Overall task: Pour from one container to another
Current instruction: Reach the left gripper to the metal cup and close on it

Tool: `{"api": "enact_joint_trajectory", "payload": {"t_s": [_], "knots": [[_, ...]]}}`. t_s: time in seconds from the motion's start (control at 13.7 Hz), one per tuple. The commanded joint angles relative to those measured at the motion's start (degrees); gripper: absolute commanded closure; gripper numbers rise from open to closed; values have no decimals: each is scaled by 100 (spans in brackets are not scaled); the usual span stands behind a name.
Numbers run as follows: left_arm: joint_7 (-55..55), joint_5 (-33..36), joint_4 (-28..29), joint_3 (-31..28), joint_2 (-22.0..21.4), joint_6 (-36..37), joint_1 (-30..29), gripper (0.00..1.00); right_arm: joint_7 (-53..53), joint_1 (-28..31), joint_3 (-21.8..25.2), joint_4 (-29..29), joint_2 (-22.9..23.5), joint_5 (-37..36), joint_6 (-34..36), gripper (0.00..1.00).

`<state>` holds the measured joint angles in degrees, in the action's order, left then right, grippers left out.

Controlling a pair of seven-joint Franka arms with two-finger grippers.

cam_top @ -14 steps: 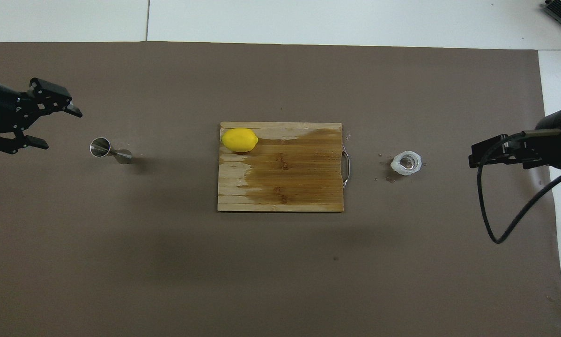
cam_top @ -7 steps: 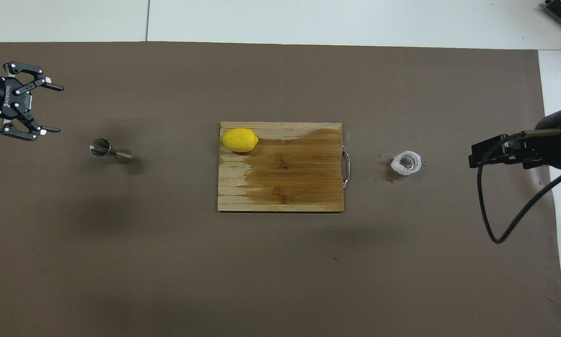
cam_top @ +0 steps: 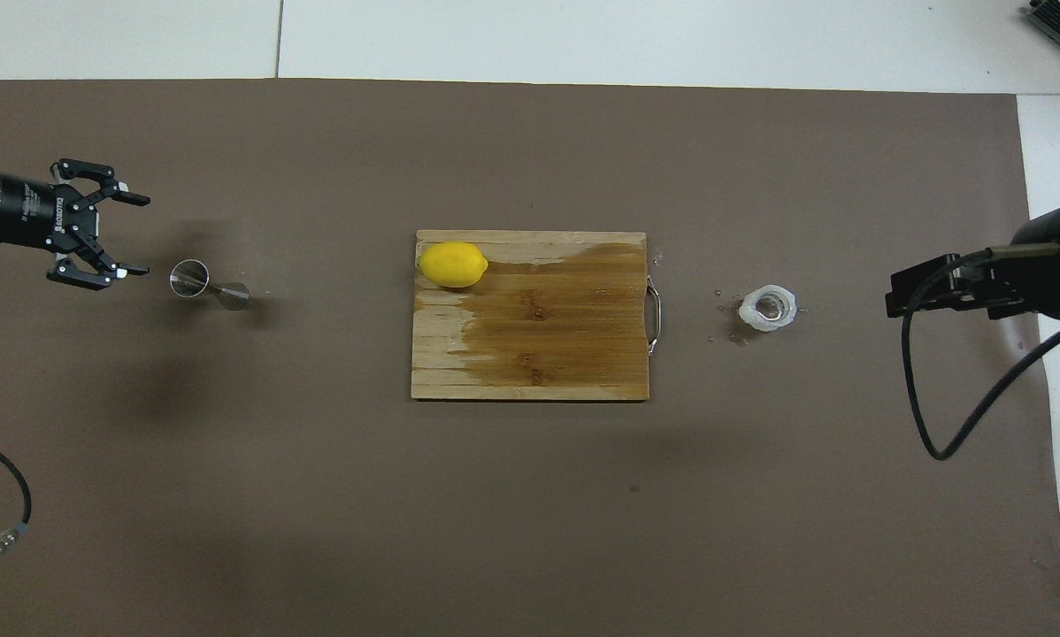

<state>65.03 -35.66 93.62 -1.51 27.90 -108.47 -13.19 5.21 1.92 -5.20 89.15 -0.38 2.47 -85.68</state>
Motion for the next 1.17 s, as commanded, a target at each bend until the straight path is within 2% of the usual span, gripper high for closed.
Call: {"api": "enact_joint_trajectory", "payload": {"t_s": [0.0, 0.15, 0.37, 0.44, 0.59, 0.88, 1.1], "knots": [[-95, -240, 989, 37, -547, -332, 27, 0, -143, 80, -33, 6, -14, 35, -37, 0], [-462, -379, 1473, 45, -698, -621, 18, 0, -143, 80, -33, 6, -14, 35, -37, 0], [-710, -916, 1782, 45, -838, -657, -8, 0, -134, 80, -33, 6, -14, 35, -37, 0], [-711, -1047, 1983, 45, -882, -875, 27, 0, -134, 80, -33, 6, -14, 35, -37, 0], [-876, -1722, 2283, 89, -944, -1315, 132, 0, -143, 80, -33, 6, -14, 35, -37, 0], [-1018, -2427, 2345, 89, -953, -1563, 212, 0, -134, 80, -33, 6, -14, 35, -37, 0], [-1027, -2568, 2468, 89, -1032, -1528, 204, 0, -134, 80, -33, 6, -14, 35, -37, 0]]}}
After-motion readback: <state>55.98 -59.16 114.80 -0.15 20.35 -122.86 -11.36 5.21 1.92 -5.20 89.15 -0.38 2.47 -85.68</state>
